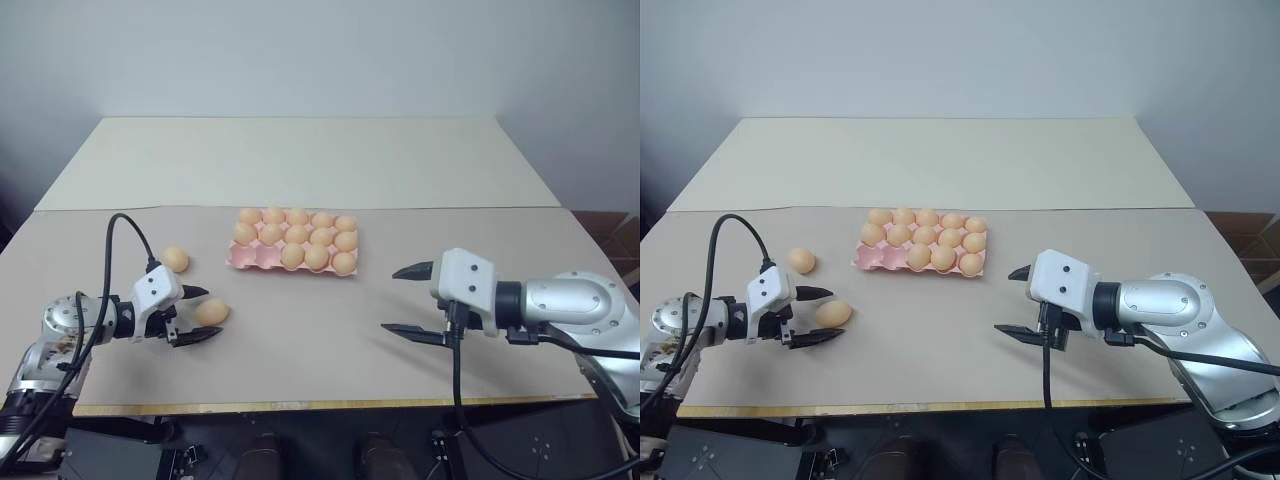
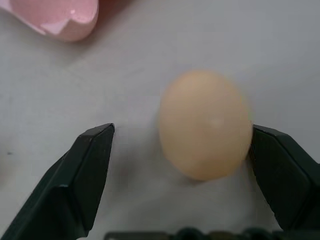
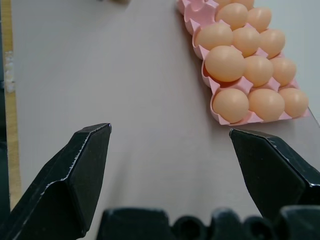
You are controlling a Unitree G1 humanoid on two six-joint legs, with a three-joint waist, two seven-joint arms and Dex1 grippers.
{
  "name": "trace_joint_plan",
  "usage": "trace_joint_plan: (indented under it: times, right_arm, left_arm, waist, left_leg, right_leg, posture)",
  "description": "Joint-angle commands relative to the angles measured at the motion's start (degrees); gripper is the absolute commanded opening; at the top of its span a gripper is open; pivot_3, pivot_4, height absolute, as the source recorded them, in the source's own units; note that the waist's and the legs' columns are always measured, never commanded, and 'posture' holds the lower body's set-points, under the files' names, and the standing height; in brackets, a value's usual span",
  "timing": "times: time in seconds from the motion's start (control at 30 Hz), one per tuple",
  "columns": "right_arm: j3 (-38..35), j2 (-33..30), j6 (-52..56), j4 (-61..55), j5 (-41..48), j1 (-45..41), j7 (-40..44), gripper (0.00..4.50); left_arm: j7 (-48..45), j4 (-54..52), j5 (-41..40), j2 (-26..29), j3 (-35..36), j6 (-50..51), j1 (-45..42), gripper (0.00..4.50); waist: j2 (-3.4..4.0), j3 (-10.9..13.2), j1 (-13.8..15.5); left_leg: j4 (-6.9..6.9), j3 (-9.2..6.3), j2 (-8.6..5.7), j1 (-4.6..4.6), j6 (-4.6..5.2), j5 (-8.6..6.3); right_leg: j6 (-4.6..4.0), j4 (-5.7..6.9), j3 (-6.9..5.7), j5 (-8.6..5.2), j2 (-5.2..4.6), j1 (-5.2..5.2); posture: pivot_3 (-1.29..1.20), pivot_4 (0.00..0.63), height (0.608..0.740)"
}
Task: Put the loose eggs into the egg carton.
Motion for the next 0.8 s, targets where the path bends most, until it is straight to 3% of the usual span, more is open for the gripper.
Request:
trace_joint_plan:
  times: [0.03, 0.17, 0.23, 0.57, 0.8]
  right_arm:
    - [-1.29, -0.54, 0.65, -0.4, -0.06, -1.19, -0.99, 4.43]
    - [-1.06, -0.65, 0.62, -0.14, -0.12, -1.26, -1.14, 4.43]
    - [-1.03, -0.56, 0.54, -0.14, -0.12, -1.27, -1.22, 4.43]
    - [-0.4, 0.25, 0.21, -0.28, -0.69, -1.98, -2.83, 4.43]
    - [-0.92, 0.86, 2.01, -2.52, 0.07, -3.07, -5.03, 4.43]
  left_arm:
    - [-0.47, 0.23, 0.45, 0.59, -0.29, -1.02, -0.15, 3.27]
    - [0.29, 0.76, 0.15, -0.49, 0.07, -1.69, -0.08, 1.93]
    - [1.13, 0.55, 0.32, -0.81, 0.42, -2.29, 0.06, 1.49]
    - [-1.12, -4.47, -12.41, -3.78, 5.71, 4.25, -4.85, 1.49]
    - [2.3, 2.28, -10.59, -10.24, 2.92, 4.23, -16.06, 1.49]
  waist:
    - [0.0, 0.0, 0.0]
    - [0.0, 0.0, 0.0]
    - [0.0, 0.0, 0.0]
    - [0.0, 0.0, 0.12]
    - [-0.01, -0.01, 0.33]
  left_leg:
    - [0.0, 0.0, 0.0, 0.0, 0.0, 0.0]
    - [0.0, 0.0, 0.0, 0.01, 0.0, 0.0]
    - [0.0, -0.01, 0.0, 0.02, 0.0, 0.0]
    - [0.07, -0.09, 0.0, -0.07, 0.0, 0.0]
    - [0.12, -0.12, -0.06, -0.09, 0.0, 0.0]
  right_leg:
    - [0.0, 0.0, 0.0, 0.0, 0.0, 0.0]
    - [0.0, 0.01, 0.0, 0.0, 0.0, 0.0]
    - [0.0, 0.02, 0.0, 0.0, 0.0, 0.02]
    - [0.01, 0.01, -0.1, 0.0, -0.02, 0.01]
    - [0.04, 0.0, -0.11, 0.02, -0.01, 0.05]
  posture:
    - [0.0, 0.15, 0.74]
    - [0.0, 0.15, 0.74]
    - [0.0, 0.15, 0.74]
    - [0.0, 0.15, 0.74]
    - [0.0, 0.15, 0.74]
